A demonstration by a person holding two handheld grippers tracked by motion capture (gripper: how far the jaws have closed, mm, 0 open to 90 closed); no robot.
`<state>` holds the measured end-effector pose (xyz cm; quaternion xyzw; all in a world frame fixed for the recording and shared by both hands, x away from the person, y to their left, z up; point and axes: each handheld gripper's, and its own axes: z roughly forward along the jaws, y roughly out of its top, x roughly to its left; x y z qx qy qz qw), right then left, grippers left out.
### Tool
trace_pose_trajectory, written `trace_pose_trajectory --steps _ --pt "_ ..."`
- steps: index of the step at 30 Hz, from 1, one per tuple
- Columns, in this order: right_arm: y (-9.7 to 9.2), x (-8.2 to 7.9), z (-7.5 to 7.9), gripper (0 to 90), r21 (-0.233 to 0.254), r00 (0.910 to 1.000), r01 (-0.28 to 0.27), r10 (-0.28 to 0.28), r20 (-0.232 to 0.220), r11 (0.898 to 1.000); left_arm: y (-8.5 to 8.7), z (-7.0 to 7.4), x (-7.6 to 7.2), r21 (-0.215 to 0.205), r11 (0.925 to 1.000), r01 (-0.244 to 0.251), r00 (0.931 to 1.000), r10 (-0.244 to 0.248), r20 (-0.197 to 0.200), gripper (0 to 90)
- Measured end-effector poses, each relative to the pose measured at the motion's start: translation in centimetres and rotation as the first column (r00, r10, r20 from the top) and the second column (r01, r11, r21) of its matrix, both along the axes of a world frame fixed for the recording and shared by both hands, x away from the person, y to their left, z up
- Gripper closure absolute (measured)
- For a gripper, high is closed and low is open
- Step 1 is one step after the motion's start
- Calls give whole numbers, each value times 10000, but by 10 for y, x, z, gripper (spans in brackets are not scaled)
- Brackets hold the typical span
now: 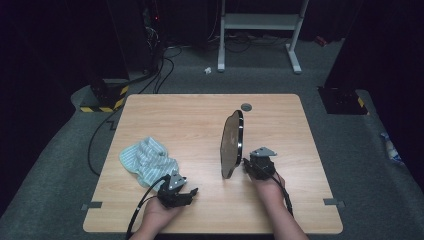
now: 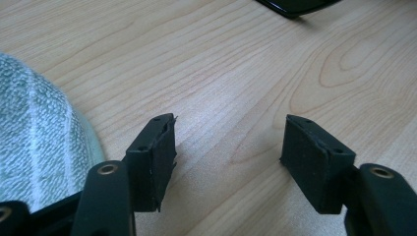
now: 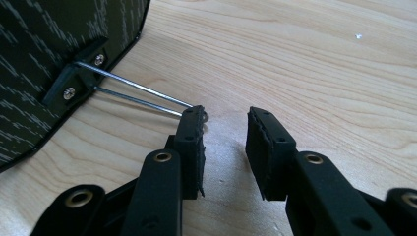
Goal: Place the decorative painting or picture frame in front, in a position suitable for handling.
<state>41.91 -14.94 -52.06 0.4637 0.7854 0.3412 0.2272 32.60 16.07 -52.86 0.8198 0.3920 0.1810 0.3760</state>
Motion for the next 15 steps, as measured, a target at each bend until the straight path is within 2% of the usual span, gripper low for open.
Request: trace_pose_trajectory --steps 15 --pt "7 4 -3 677 -137 9999 -35 34 -99 9999 0 0 0 -5 10000 -9 10000 9 1 376"
